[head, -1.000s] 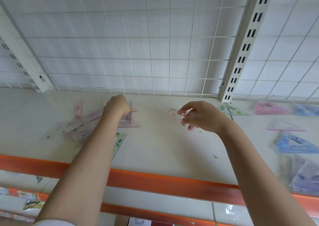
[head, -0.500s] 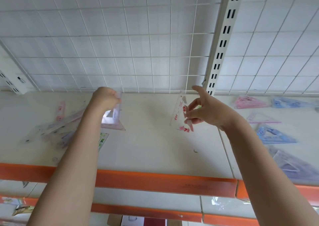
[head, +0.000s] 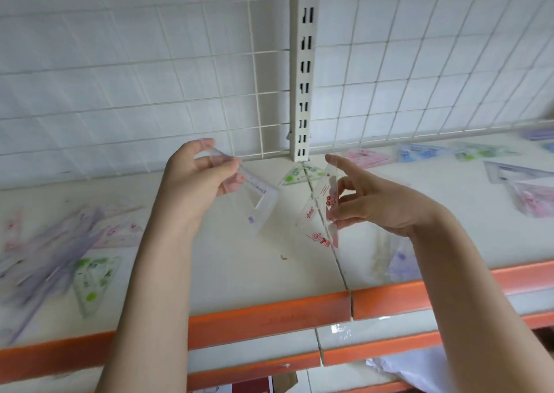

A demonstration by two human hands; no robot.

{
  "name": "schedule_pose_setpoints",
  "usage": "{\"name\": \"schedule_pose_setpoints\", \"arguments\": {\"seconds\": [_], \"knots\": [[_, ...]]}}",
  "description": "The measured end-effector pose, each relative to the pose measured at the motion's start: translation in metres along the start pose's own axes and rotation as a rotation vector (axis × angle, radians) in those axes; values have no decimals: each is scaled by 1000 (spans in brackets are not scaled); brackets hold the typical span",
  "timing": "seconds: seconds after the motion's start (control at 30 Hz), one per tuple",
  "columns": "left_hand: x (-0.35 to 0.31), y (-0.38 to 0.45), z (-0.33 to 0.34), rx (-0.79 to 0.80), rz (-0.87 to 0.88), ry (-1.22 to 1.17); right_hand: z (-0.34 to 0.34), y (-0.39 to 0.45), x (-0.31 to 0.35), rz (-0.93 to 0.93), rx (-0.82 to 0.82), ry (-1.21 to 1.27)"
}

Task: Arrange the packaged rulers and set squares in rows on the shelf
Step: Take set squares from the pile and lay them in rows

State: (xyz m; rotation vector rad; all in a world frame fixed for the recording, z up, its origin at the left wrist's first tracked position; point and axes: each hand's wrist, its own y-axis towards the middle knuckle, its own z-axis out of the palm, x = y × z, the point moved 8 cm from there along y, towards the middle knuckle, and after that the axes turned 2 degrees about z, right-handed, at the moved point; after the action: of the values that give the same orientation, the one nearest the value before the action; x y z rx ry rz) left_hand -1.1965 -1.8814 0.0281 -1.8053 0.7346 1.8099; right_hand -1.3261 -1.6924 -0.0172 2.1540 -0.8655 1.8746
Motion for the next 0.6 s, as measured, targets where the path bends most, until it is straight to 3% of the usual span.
{"name": "schedule_pose_setpoints", "arguments": {"seconds": [0.37, 0.6], "knots": [[9, -33, 121, 123, 263, 117, -98, -64, -28, -98, -354, 231], [-7, -67, 235, 229, 483, 571, -194, -102, -52, -90, -519, 337]]}}
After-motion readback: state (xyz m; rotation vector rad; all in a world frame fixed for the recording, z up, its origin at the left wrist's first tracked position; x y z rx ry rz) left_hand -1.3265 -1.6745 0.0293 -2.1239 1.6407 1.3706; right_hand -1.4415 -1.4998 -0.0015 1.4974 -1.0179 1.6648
